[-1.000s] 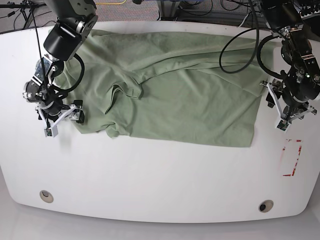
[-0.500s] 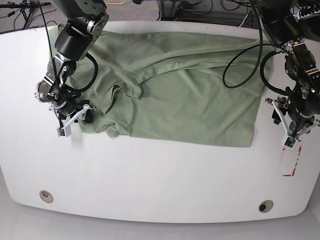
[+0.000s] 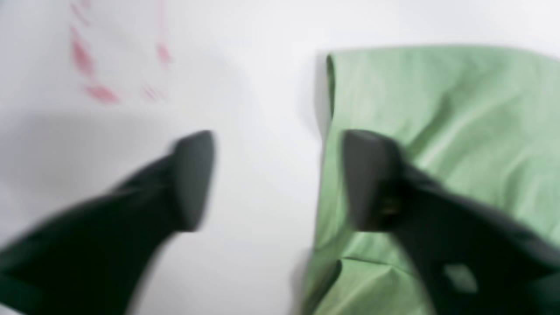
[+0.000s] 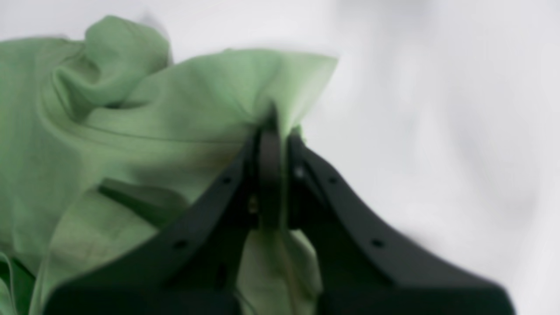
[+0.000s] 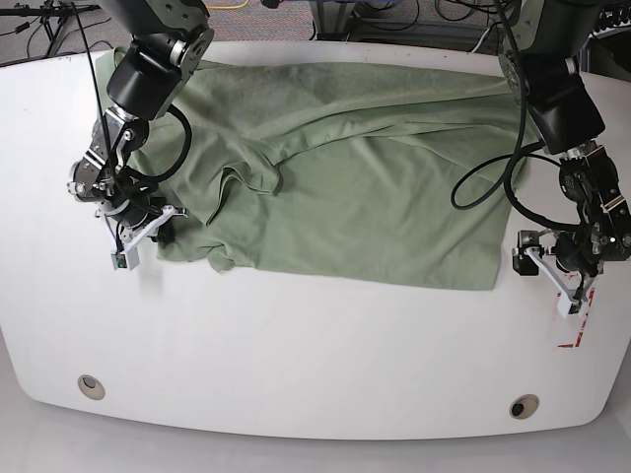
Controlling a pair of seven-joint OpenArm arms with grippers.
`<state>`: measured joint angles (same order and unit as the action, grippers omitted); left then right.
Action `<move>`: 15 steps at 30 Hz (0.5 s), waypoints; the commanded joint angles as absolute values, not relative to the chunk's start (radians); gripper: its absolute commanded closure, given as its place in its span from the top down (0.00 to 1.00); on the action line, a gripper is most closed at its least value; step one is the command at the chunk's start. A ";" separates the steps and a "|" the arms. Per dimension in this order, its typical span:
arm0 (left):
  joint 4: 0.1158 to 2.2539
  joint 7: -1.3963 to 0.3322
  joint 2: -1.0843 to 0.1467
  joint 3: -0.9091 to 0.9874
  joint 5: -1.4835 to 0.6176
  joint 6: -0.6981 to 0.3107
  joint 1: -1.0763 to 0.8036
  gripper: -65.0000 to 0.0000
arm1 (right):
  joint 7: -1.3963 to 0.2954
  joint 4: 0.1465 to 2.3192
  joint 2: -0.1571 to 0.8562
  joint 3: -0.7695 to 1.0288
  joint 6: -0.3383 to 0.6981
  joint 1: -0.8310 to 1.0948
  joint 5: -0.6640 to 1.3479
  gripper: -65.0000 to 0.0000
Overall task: Fold the T-shirt properly
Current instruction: 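Move both grippers to the polo's hem-side corners, then grasp the hem corners with both grippers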
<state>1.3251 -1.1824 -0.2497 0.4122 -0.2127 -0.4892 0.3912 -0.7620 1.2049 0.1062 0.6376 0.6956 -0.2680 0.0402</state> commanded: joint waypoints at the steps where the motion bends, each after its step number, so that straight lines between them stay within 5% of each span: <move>1: 1.265 -1.112 -0.251 0.415 -0.222 -0.450 0.432 0.84 | -0.740 1.225 0.122 0.638 0.698 -0.288 0.054 0.01; 15: 1.059 -1.010 -0.188 0.414 -0.219 -0.441 0.472 0.84 | -0.740 1.227 0.133 0.636 0.698 -0.269 0.054 0.01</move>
<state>1.0927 -1.0702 -0.1967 0.4149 -0.2092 -0.4412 0.4271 -0.7555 1.2091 0.1223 0.6357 0.6960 -0.2489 0.0475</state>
